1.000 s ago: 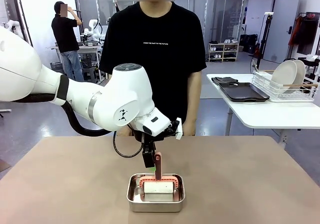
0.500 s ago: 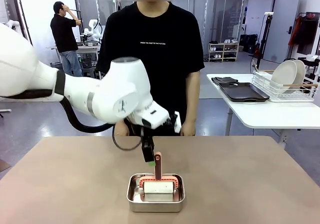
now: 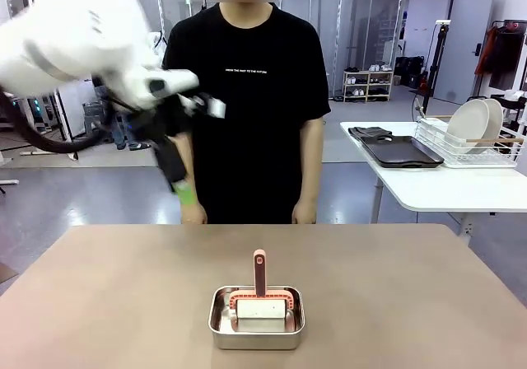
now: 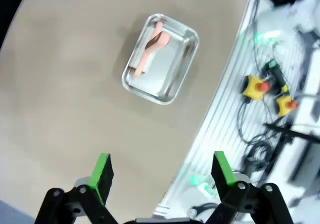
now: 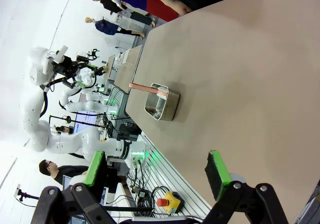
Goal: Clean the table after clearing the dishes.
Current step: Place the Lint Roller back on top of the Airtight Container.
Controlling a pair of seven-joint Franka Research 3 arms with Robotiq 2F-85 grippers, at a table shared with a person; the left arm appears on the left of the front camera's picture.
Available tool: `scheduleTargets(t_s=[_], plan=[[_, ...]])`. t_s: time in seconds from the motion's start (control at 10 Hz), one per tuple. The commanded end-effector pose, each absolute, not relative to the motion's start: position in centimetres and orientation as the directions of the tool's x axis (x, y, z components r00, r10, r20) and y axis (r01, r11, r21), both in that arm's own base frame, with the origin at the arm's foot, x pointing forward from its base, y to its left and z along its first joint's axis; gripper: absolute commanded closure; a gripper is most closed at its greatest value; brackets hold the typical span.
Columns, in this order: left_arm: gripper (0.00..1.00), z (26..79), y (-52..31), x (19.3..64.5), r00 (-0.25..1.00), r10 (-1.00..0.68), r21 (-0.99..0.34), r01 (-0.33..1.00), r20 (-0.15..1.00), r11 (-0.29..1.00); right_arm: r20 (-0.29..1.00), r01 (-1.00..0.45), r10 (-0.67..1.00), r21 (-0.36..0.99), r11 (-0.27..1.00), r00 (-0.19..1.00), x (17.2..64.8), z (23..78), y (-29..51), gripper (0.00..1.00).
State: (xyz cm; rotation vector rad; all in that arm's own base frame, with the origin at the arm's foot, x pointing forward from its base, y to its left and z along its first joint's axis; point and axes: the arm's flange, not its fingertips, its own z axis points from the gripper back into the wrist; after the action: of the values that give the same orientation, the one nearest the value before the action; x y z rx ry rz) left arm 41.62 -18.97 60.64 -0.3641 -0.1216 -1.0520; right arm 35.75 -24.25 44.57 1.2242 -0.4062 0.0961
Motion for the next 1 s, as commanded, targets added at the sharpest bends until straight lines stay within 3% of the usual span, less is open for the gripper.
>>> scheduleTargets(t_s=[0.0, 0.2, 0.3, 0.6, 0.7, 0.9], plan=[[0.0, 62.5, -10.8, 40.9, 0.702, -0.602, -0.339, 0.711, 0.38, 0.616, 0.353, -0.283, -0.151, 0.892, 0.352, 0.923, 35.6, 44.8, -24.0, 0.0], [0.0, 61.6, 1.4, 37.2, 0.825, -0.28, -0.485, 0.525, 0.491, 0.699, 0.353, -0.283, -0.151, 0.892, 0.352, 0.923, 35.6, 44.8, -24.0, 0.0], [0.0, 59.5, 7.4, 35.1, 0.851, -0.14, -0.613, 0.47, 0.507, 0.635, 0.353, -0.283, -0.151, 0.892, 0.352, 0.923, 35.6, 44.8, -24.0, 0.0], [0.0, 50.0, 19.0, 31.0, 0.86, 0.122, -0.769, 0.369, 0.496, 0.522, 0.353, -0.283, -0.151, 0.892, 0.352, 0.923, 35.6, 44.8, -24.0, 0.0], [0.0, 47.2, 21.5, 30.2, 0.881, 0.213, -0.824, 0.275, 0.423, 0.496, 0.353, -0.283, -0.151, 0.892, 0.352, 0.923, 35.6, 44.8, -24.0, 0.0], [0.0, 43.0, 25.3, 28.8, 0.86, 0.328, -0.882, 0.249, 0.391, 0.4, 0.353, -0.283, -0.151, 0.892, 0.352, 0.923, 35.6, 44.8, -24.0, 0.0]])
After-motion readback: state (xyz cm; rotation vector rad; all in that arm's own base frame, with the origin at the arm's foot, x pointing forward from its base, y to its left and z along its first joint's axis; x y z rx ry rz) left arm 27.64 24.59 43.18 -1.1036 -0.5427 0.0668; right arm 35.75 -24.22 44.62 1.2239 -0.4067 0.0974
